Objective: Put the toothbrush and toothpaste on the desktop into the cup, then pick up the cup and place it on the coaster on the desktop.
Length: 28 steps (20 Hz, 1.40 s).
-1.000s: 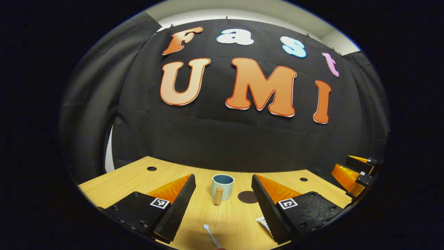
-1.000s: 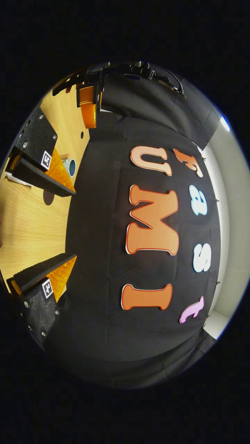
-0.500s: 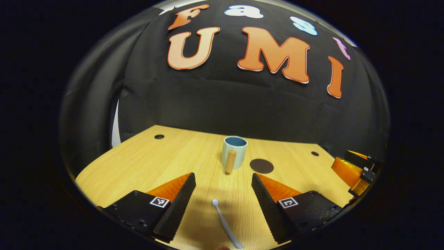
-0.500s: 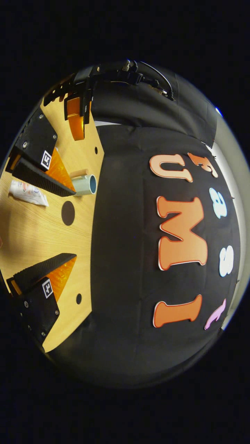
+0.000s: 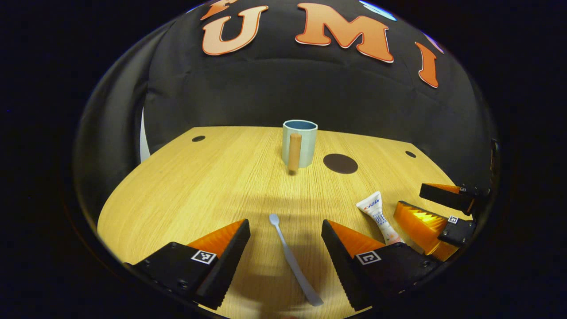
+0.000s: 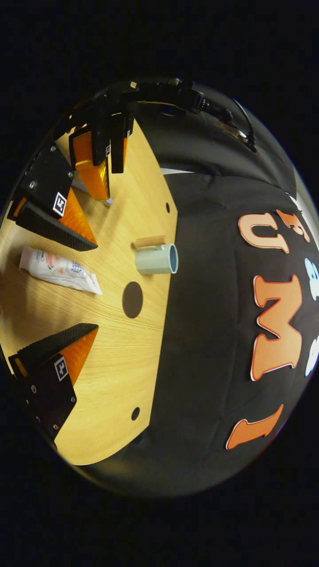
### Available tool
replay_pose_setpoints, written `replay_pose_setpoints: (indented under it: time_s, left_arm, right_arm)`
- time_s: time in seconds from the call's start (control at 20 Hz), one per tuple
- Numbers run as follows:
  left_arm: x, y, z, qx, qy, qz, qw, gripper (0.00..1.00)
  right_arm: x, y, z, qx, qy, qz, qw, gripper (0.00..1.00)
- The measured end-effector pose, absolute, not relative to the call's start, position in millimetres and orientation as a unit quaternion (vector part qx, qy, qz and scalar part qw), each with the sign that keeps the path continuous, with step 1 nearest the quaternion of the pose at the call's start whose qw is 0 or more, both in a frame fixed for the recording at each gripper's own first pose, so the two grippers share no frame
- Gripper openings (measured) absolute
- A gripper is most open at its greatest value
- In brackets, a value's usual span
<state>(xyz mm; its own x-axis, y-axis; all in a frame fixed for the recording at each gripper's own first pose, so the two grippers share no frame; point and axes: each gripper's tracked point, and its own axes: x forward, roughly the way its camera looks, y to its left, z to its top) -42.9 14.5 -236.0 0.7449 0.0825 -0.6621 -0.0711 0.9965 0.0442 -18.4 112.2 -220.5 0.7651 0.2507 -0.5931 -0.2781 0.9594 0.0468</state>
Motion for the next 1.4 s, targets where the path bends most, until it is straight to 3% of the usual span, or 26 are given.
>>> replay_pose_setpoints:
  time_s: [0.3,0.5,0.55,0.6,0.65,0.7,0.75,0.85,1.05,1.4]
  left_arm:
    - [-56.3,11.1,-265.3,0.006,0.390,0.049,0.919,0.98]
    - [-57.6,9.7,-270.6,0.006,0.395,0.058,0.917,0.84]
    - [-57.8,9.1,-271.1,0.004,0.394,0.063,0.917,0.71]
    - [-57.3,10.6,-270.4,0.003,0.394,0.070,0.916,0.70]
    - [-59.2,13.7,-271.0,0.004,0.395,0.079,0.915,0.44]
    - [-56.8,17.5,-270.2,0.002,0.392,0.089,0.916,0.42]
    - [-56.7,19.9,-271.6,-0.005,0.390,0.092,0.916,0.27]
    - [-55.5,18.3,-273.4,-0.015,0.390,0.089,0.916,0.12]
    - [-55.5,9.5,-275.5,-0.022,0.387,0.061,0.920,0.06]
    - [-42.0,22.8,-269.0,-0.006,0.341,0.052,0.939,0.06]
  right_arm:
    - [-26.2,126.1,-251.2,-0.037,0.355,0.148,0.922,0.94]
    - [-29.8,128.2,-267.4,-0.045,0.378,0.145,0.913,0.80]
    - [-30.9,130.7,-268.3,-0.035,0.382,0.150,0.911,0.73]
    - [-31.9,134.5,-270.2,-0.025,0.387,0.149,0.910,0.64]
    - [-28.9,131.6,-268.5,-0.022,0.387,0.144,0.911,0.51]
    - [-25.2,127.2,-270.7,-0.025,0.385,0.135,0.913,0.46]
    - [-24.8,123.4,-268.5,-0.020,0.386,0.127,0.913,0.34]
    - [-21.5,122.3,-267.6,0.007,0.391,0.124,0.912,0.25]
    - [-18.7,119.4,-266.8,0.065,0.397,0.116,0.908,0.16]
    - [-7.2,116.8,-246.8,0.077,0.357,0.124,0.923,0.16]
